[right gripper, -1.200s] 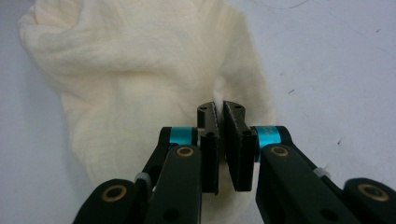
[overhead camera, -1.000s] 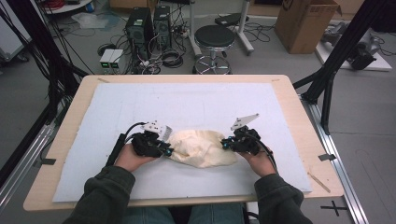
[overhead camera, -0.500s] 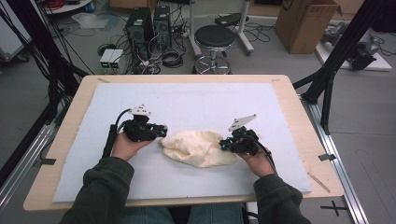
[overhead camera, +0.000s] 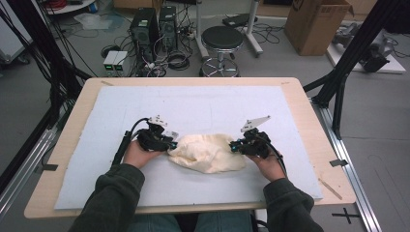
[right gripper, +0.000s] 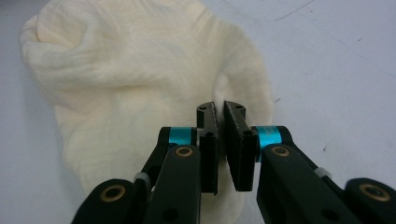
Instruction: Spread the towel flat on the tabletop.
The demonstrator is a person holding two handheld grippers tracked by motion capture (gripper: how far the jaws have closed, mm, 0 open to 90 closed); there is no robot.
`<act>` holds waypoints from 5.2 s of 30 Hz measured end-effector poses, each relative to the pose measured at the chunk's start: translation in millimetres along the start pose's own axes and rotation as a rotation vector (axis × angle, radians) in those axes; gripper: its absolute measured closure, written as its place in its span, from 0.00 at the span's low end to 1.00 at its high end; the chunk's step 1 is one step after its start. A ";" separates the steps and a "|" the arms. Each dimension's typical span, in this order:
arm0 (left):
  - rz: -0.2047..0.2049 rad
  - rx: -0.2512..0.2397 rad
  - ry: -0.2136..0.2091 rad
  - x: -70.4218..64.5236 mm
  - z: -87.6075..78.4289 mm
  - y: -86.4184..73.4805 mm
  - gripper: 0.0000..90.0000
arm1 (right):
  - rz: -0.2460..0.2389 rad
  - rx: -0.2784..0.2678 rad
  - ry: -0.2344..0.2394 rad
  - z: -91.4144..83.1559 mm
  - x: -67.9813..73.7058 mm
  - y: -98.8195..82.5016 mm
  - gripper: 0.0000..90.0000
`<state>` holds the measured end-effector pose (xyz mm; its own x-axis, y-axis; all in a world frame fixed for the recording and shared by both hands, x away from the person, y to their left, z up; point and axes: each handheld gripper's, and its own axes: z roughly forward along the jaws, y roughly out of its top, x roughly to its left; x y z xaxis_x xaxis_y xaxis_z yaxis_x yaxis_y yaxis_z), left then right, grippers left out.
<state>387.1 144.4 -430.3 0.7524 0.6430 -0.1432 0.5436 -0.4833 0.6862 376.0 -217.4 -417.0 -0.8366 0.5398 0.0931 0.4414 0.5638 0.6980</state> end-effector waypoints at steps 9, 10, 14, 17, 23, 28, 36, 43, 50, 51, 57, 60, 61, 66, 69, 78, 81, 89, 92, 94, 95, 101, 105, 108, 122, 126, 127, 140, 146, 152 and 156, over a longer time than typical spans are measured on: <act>0.059 0.016 0.050 -4.9 0.5 -0.4 0.85 | 0.092 -0.068 0.032 -9.4 -20.4 2.3 0.73; 0.056 0.015 0.053 -4.7 0.5 -0.4 0.87 | 0.100 -0.081 0.024 -12.8 -25.0 3.4 0.74; 0.063 0.014 0.062 -5.2 0.7 -0.5 0.90 | 0.147 -0.065 -0.033 -16.4 -38.2 4.9 0.75; 0.060 0.013 0.063 -4.6 0.6 -0.5 0.92 | 0.168 -0.026 -0.035 -9.3 -45.9 1.7 0.75; 0.072 0.011 0.071 -5.0 0.9 -0.5 0.94 | 0.148 0.031 0.001 9.9 -41.9 5.4 0.72; 0.087 0.012 0.081 -7.0 0.5 0.0 0.96 | 0.091 0.088 0.037 24.3 -32.3 9.7 0.93; 0.088 0.001 0.086 -8.4 -0.7 0.6 0.97 | 0.069 0.025 -0.137 -1.1 -30.8 16.0 0.94; 0.080 -0.015 0.095 -7.5 -3.5 1.1 0.97 | 0.049 0.047 -0.142 2.6 -25.9 19.5 0.90; 0.071 -0.027 0.105 -5.4 -7.1 1.4 0.97 | 0.088 0.026 -0.055 13.8 -27.4 19.8 0.73; 0.070 -0.031 0.104 -4.7 -7.5 1.4 0.97 | 0.101 0.029 -0.057 11.7 -30.7 18.0 0.69; 0.068 -0.030 0.107 -4.3 -7.8 1.4 0.97 | 0.101 0.097 -0.097 16.0 -31.7 9.6 0.67; 0.056 -0.033 0.104 -4.1 -9.7 0.9 0.98 | 0.060 0.122 -0.080 23.3 -25.9 11.5 0.80; 0.050 -0.035 0.099 -3.4 -11.0 0.5 0.98 | 0.041 0.123 -0.090 24.7 -23.4 12.5 0.87; 0.058 -0.054 0.100 -4.1 -20.9 -0.8 0.98 | 0.035 0.089 -0.052 21.3 -20.9 14.9 0.93; 0.074 -0.072 0.103 -5.4 -30.2 -1.6 0.98 | 0.007 0.051 -0.057 12.9 -13.6 19.8 0.93; 0.086 -0.120 0.128 -7.1 -64.0 -7.2 0.98 | -0.041 0.001 -0.024 -4.3 6.9 33.6 0.92; 0.093 -0.132 0.132 -9.2 -74.3 -10.0 0.98 | -0.067 -0.013 -0.013 -9.3 14.7 41.7 0.92; 0.058 -0.203 0.185 6.0 -85.7 -0.2 0.98 | -0.103 -0.003 -0.015 -13.2 15.2 59.5 0.93; 0.006 -0.260 0.269 30.9 -76.8 28.9 0.98 | -0.081 -0.039 -0.092 -15.3 -11.8 82.4 0.93; -0.031 -0.280 0.342 50.2 -68.8 53.5 0.95 | -0.030 -0.062 -0.186 -16.2 -39.2 110.8 0.90; -0.067 -0.288 0.365 58.5 -65.1 62.3 0.83 | 0.004 -0.079 -0.239 -16.8 -52.8 122.9 0.74; -0.081 -0.278 0.308 66.1 -58.1 56.7 0.74 | 0.051 -0.092 -0.243 -13.2 -70.7 126.2 0.66; -0.075 -0.273 0.246 57.1 -53.2 36.0 0.74 | 0.023 -0.053 -0.181 -3.0 -58.9 97.7 0.64; -0.050 -0.266 0.200 46.6 -49.3 21.1 0.74 | -0.002 -0.028 -0.142 1.4 -44.7 80.0 0.62; -0.004 -0.224 0.027 3.9 -28.9 -19.1 0.73 | -0.083 -0.029 0.014 4.7 22.4 45.5 0.57; -0.019 -0.217 0.022 1.1 -21.5 -21.7 0.75 | -0.069 -0.029 0.029 10.7 28.8 30.6 0.57; -0.018 -0.203 0.031 1.1 -19.5 -22.0 0.75 | -0.066 -0.033 0.032 12.5 30.5 26.5 0.57; -0.068 -0.141 0.040 6.9 -9.4 -23.8 0.74 | -0.110 0.064 0.058 34.9 39.3 6.4 0.61; -0.044 -0.116 0.031 2.6 -5.9 -20.0 0.76 | -0.139 0.070 0.036 35.7 41.7 6.4 0.65; -0.033 -0.090 0.046 0.1 -2.2 -18.0 0.95 | -0.148 0.068 0.038 35.6 43.5 6.3 0.78; -0.028 -0.083 0.053 -3.0 -6.8 -17.4 0.97 | -0.147 0.068 0.059 35.8 42.5 6.3 0.91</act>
<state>372.8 154.9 -436.9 0.7157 0.6868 -0.1266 0.5296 -0.4157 0.7394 354.8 -168.6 -434.0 -0.9104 0.4121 0.0362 0.3321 0.6760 0.6578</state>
